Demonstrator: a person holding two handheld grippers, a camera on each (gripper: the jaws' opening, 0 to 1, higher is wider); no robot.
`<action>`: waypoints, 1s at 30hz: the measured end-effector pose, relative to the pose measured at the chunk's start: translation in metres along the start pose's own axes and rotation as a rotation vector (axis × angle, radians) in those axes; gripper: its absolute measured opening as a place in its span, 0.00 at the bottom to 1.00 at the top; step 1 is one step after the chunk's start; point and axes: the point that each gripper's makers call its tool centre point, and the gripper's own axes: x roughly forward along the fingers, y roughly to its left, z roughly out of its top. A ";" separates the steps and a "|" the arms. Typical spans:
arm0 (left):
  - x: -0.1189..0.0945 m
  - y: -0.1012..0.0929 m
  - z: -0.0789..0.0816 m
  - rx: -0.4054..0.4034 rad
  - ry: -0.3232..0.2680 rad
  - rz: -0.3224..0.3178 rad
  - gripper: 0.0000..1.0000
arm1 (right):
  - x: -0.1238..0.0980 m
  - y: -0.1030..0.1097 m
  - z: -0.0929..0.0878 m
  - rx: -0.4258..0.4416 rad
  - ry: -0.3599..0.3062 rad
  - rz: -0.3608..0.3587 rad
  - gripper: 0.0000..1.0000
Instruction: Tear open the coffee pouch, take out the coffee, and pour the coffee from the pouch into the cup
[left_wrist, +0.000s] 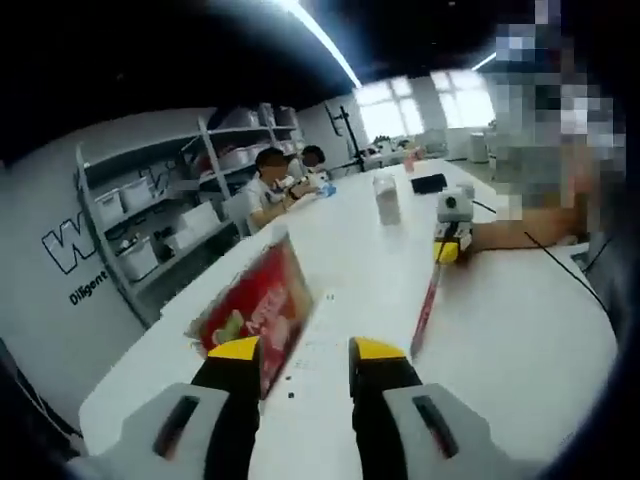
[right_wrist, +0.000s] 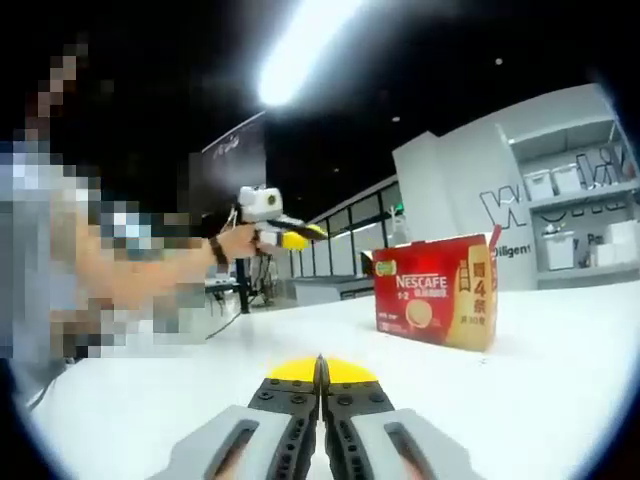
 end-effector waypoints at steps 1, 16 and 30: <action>0.005 -0.015 -0.004 -0.008 -0.009 -0.011 0.36 | 0.000 0.001 0.001 0.000 -0.003 0.003 0.01; 0.010 -0.135 -0.046 -0.226 -0.141 -0.078 0.38 | 0.004 0.014 0.005 -0.023 -0.018 0.077 0.01; -0.041 -0.193 -0.028 -0.313 -0.202 0.013 0.36 | -0.003 0.032 -0.002 0.033 0.025 0.072 0.01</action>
